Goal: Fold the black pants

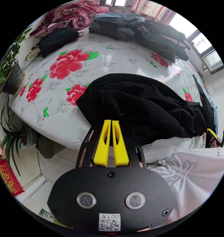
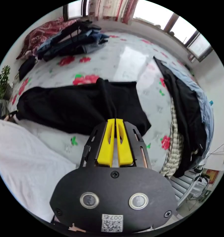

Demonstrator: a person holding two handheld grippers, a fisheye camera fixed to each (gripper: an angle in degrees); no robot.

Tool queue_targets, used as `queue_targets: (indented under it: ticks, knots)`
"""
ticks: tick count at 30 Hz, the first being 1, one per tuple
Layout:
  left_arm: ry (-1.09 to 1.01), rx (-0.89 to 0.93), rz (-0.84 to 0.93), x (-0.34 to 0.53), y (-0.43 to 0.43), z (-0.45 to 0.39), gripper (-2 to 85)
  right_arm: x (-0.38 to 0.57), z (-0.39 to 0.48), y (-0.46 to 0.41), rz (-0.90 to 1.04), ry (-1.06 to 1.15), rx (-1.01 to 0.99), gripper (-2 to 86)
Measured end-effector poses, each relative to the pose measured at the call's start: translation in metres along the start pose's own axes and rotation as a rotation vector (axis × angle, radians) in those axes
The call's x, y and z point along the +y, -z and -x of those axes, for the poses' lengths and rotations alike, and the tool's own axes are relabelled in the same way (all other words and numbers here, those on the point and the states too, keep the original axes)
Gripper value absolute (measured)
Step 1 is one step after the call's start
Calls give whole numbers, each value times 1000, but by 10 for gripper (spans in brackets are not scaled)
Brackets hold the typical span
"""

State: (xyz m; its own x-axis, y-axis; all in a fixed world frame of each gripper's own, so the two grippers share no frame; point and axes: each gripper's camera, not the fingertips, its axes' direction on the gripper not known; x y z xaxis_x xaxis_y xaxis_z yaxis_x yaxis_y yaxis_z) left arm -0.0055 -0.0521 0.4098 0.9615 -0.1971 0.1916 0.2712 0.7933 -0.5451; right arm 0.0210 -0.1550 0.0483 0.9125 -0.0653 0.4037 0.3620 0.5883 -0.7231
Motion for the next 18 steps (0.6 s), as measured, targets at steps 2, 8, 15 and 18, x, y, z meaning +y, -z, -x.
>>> queue_targets:
  ticks: [2, 8, 15, 18]
  knots:
    - [27, 38, -16, 2, 5, 5, -1, 25, -1, -33, 301, 37, -142, 9]
    - [-5, 55, -141, -14, 65, 13, 79, 19, -21, 10, 194, 68, -179, 54]
    - [-105, -130, -296, -83, 109, -14, 91, -125, -39, 35, -152, 134, -35, 63]
    - [-285, -151, -189, -115, 75, -50, 116, -175, -12, -5, -49, 274, 21, 60]
